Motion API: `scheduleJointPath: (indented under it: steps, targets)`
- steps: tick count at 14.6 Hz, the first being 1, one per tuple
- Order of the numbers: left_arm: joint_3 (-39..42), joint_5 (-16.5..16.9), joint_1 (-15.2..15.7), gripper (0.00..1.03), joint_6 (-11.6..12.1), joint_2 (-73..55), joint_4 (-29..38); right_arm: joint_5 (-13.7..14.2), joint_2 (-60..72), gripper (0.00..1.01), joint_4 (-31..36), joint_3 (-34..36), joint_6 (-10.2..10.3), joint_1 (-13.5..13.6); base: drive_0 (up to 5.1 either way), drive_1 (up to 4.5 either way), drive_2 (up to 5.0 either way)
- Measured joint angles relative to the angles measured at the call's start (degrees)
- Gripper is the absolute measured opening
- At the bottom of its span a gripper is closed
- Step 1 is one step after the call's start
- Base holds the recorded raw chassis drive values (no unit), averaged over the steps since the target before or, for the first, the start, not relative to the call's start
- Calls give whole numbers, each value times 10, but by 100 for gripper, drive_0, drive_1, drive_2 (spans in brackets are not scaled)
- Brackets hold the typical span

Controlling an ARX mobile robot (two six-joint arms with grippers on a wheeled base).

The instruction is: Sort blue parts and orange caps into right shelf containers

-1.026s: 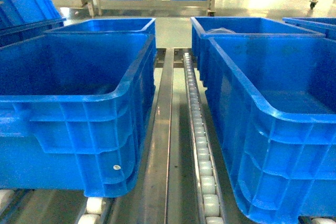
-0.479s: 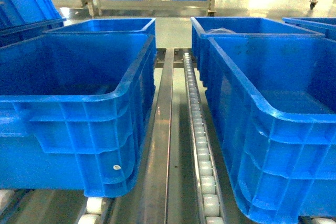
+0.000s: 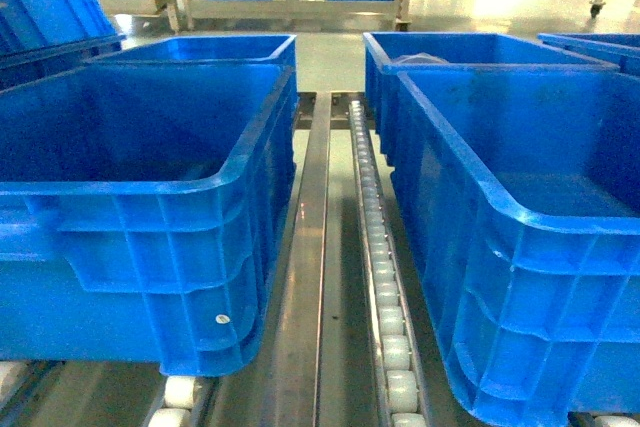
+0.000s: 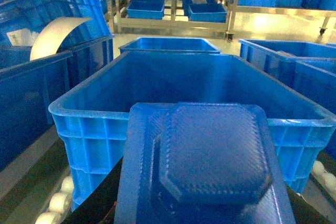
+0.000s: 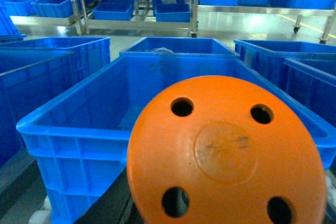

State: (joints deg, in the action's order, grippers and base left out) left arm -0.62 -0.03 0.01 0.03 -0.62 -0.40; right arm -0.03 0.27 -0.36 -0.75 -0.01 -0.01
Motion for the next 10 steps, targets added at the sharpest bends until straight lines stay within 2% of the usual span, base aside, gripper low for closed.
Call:
scheduleJointPath:
  steps: [10]
  targets:
    - [0,0,0,43,0,0,0,0,0,45,0,0,0,0,0,0,0]
